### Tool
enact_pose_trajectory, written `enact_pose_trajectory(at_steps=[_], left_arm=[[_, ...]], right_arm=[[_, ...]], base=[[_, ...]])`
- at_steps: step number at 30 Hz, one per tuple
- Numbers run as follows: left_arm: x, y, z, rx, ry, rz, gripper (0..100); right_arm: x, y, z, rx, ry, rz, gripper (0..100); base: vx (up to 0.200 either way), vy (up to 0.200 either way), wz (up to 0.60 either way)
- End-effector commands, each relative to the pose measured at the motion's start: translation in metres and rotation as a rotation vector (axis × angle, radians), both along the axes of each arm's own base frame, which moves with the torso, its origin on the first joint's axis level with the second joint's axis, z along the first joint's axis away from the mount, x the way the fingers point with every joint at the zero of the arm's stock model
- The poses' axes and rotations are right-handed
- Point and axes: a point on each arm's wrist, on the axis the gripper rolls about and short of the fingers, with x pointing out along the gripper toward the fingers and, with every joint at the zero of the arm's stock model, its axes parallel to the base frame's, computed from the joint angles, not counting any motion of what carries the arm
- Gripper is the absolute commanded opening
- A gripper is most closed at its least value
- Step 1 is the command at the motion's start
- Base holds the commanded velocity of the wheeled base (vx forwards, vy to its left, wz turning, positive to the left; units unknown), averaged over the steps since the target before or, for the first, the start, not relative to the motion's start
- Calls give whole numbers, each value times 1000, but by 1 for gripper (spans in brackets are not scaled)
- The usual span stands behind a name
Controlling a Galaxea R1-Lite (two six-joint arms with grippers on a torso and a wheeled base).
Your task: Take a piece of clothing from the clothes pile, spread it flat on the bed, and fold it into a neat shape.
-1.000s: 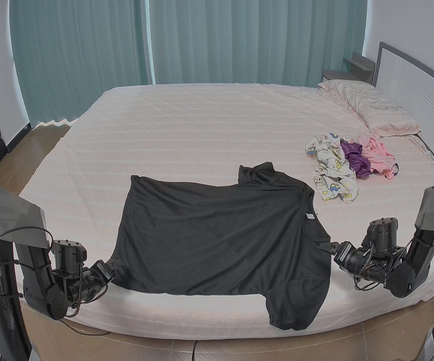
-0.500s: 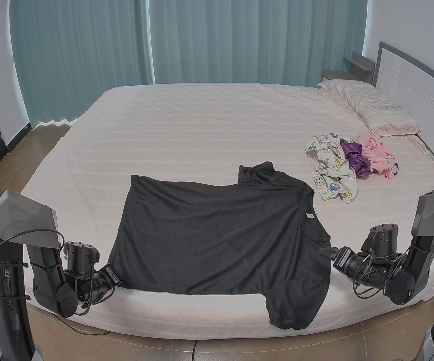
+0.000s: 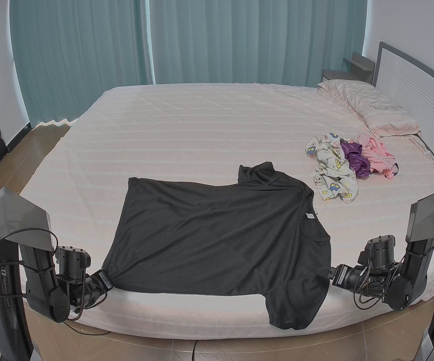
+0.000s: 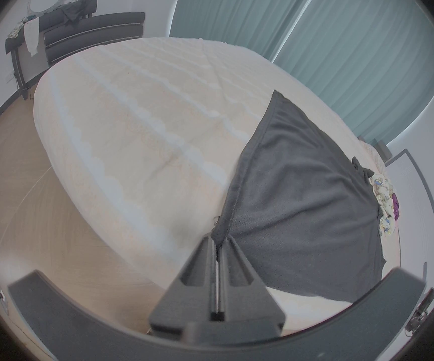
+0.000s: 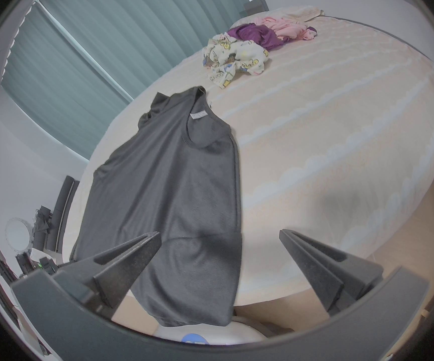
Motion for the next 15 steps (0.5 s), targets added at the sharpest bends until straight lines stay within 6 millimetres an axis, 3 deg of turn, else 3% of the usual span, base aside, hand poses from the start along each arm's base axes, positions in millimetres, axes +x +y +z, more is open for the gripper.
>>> enact_pose_trajectory(at_steps=[1, 5, 15], left_arm=[[2, 1, -1, -9, -15, 5, 0], [4, 0, -1, -40, -23, 13, 0], [8, 3, 2, -120, -46, 23, 0]], right_arm=[[6, -2, -18, -8, 33, 6, 100], [13, -3, -26, -14, 39, -1, 100], [37, -2, -22, 24, -38, 3, 100]], base=[[0, 0, 0], [0, 0, 0], [0, 0, 0]])
